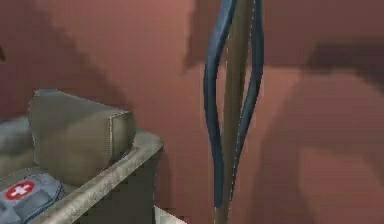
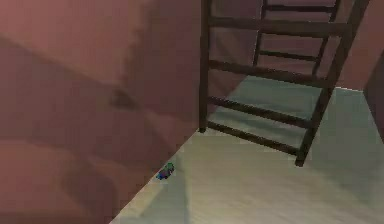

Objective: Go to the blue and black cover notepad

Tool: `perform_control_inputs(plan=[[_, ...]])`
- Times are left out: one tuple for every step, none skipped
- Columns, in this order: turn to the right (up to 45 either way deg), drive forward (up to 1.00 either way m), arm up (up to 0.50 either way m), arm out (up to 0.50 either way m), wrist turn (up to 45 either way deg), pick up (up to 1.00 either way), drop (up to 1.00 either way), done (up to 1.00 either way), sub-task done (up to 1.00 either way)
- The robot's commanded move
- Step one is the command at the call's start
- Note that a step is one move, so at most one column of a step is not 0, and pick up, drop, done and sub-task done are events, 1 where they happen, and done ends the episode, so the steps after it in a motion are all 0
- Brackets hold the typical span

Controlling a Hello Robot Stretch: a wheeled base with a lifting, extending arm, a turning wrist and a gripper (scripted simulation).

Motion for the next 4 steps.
perform_control_inputs(plan=[[-45.0,0.0,0.0,0.0,0.0,0.0,0.0,0.0,0.0],[-45.0,0.0,0.0,0.0,0.0,0.0,0.0,0.0,0.0],[-45.0,0.0,0.0,0.0,0.0,0.0,0.0,0.0,0.0],[-30.0,0.0,0.0,0.0,0.0,0.0,0.0,0.0,0.0]])
